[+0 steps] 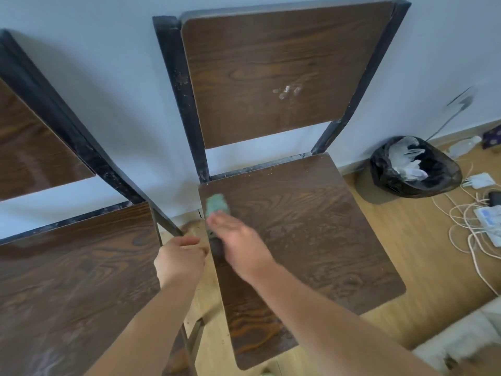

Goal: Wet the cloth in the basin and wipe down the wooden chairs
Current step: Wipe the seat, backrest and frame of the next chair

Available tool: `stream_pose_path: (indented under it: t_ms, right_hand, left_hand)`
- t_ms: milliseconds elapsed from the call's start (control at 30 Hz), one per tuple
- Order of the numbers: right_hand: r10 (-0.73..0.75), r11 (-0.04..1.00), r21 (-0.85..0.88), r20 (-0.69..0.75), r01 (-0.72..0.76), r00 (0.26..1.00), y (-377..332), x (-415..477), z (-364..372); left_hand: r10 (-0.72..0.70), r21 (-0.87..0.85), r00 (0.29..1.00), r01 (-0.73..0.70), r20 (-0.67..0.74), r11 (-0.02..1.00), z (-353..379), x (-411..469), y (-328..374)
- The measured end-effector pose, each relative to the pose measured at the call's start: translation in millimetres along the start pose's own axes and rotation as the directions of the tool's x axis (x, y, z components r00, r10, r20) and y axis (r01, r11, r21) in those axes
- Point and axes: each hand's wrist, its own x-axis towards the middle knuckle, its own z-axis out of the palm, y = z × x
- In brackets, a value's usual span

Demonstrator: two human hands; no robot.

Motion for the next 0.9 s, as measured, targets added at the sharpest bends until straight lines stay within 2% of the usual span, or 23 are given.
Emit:
stream_pose_path:
  t_ms: [67, 133, 200, 233, 300, 367, 433, 500, 633, 700, 800, 900]
  right_hand:
    - [-0.139, 0.99, -0.013, 0.039, 0.14, 0.99, -6, 5, 9]
    - [-0.123, 0.99, -0.063, 0.019, 0.124, 0.992, 14, 14, -5]
    - [0.098, 0.994, -0.038, -0.066, -0.1, 0.993, 49, 26, -35]
    - [0.236, 0.969, -0.046, -0.128, -0.244, 0.963, 74, 29, -53]
    - [0.489, 0.852, -0.057, -0.267, -0.52, 0.83, 119, 34, -91]
    - [0.614, 0.742, -0.082, -0.317, -0.666, 0.723, 146, 37, -117]
    - [0.661, 0.703, -0.053, -0.319, -0.709, 0.679, 149, 48, -119]
    - [0.646, 0.728, -0.002, -0.332, -0.685, 0.688, 128, 61, -102]
    - [0.417, 0.907, 0.057, -0.266, -0.417, 0.869, 48, 72, -41]
    - [0.317, 0.948, 0.076, -0.211, -0.308, 0.925, 3, 71, -13]
    - [0.128, 0.991, 0.056, -0.133, -0.121, 0.983, -39, 70, 18]
    - [-0.026, 1.0, -0.006, -0.037, 0.026, 0.999, -31, 76, 21]
  left_hand:
    - [-0.005, -0.007, 1.0, 0.005, -0.004, 1.0, 0, 3, 3]
    - [-0.011, -0.009, 1.0, 0.012, 0.027, 1.0, 1, 9, 6]
    - [-0.012, 0.01, 0.995, 0.011, 0.095, 1.0, 2, 13, 10]
    - [-0.018, 0.019, 0.99, 0.015, 0.137, 1.0, 2, 14, 12]
    - [-0.021, 0.012, 0.981, 0.019, 0.192, 1.0, 3, 15, 16]
    - [-0.022, -0.007, 0.972, 0.024, 0.233, 1.0, 2, 21, 20]
    - [-0.025, -0.046, 0.968, 0.038, 0.252, 0.998, 1, 27, 21]
    - [-0.028, -0.123, 0.965, 0.062, 0.259, 0.99, 0, 31, 19]
    - [-0.032, -0.193, 0.972, 0.079, 0.235, 0.978, -2, 35, 16]
    - [-0.02, -0.207, 0.977, 0.064, 0.211, 0.976, -4, 35, 16]
    - [-0.015, -0.238, 0.984, 0.059, 0.18, 0.969, -5, 34, 17]
    - [-0.024, -0.269, 0.986, 0.068, 0.165, 0.961, -3, 39, 20]
